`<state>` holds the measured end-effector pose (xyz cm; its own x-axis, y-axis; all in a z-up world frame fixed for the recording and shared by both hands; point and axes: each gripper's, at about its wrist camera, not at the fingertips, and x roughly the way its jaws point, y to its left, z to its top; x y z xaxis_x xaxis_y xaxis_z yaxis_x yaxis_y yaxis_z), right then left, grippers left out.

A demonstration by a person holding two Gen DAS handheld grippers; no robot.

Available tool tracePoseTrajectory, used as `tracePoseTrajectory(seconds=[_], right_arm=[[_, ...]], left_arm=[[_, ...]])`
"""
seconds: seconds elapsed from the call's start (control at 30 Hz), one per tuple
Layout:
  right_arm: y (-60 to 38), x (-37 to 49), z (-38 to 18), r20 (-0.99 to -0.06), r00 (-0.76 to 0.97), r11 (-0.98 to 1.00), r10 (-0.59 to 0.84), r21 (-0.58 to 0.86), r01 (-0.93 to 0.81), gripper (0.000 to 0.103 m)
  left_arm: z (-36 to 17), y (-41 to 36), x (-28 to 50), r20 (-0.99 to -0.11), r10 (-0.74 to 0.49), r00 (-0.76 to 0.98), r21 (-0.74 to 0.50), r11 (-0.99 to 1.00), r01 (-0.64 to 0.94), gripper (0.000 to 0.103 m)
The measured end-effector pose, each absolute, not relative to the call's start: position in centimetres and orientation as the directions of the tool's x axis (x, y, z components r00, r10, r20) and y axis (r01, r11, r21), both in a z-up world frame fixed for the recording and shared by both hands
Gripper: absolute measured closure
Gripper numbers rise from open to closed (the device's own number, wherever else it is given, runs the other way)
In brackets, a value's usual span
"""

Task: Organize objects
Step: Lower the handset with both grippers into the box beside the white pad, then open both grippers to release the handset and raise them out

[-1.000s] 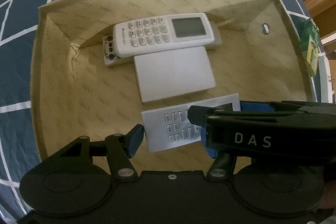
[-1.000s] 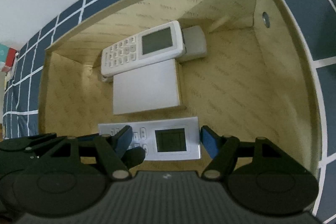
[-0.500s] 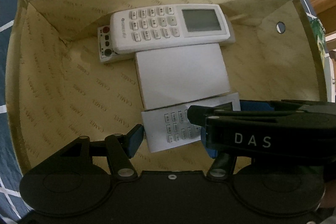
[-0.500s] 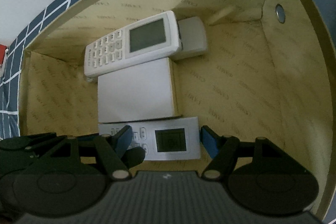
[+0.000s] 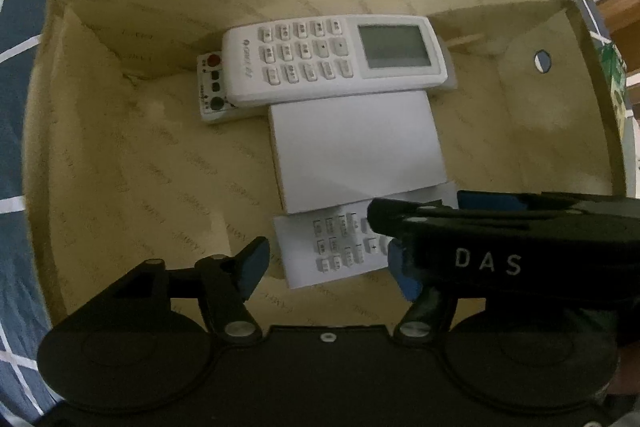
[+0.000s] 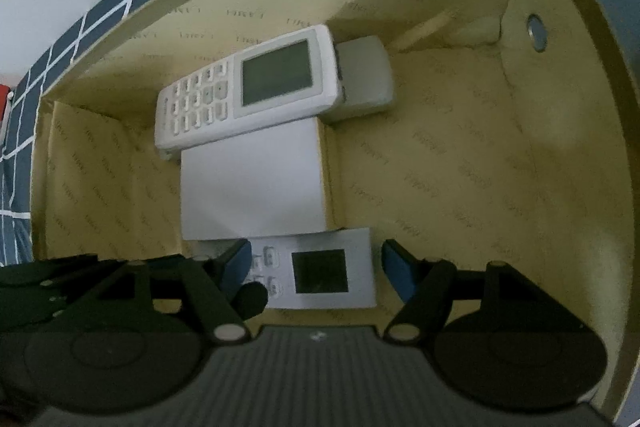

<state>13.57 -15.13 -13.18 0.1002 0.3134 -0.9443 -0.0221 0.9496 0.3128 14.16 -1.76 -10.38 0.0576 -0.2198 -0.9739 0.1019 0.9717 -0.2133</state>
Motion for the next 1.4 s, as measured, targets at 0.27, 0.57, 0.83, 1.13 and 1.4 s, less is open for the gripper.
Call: tracePoseTrajectory(seconds=[0.27, 0.57, 0.83, 1.13, 1.4], right_arm=[[-16.4, 11.9, -10.1, -0.935, 0.155, 0.948, 0.317, 0.315, -0.038, 0.029], [-17.4, 9.2, -5.2, -0.918, 0.235, 0.947, 0.32, 0.31, -0.081, 0.016], [-18.7, 6.3, -1.7, -0.902, 0.297, 0.949, 0.314, 0.297, -0.102, 0.004], [-21.4, 3.6, 0.5, -0.886, 0.35, 0.952, 0.305, 0.292, -0.091, 0.0], [-25.0, 2.0, 1.3, -0.883, 0.373, 0.957, 0.284, 0.285, -0.055, 0.0]], left_arm=[[-7.2, -1.0, 12.3, -0.973, -0.199, 0.119, -0.192, 0.979, 0.067, 0.028], [-2.9, -0.3, 8.8, -0.962, -0.169, 0.214, -0.172, 0.985, 0.005, 0.013], [0.1, -0.3, 5.8, -0.951, -0.142, 0.276, -0.153, 0.988, -0.017, 0.006], [1.7, -2.0, 3.6, -0.939, -0.118, 0.322, -0.131, 0.991, -0.017, 0.0], [1.8, -5.1, 2.4, -0.941, -0.118, 0.317, -0.123, 0.992, 0.004, 0.0]])
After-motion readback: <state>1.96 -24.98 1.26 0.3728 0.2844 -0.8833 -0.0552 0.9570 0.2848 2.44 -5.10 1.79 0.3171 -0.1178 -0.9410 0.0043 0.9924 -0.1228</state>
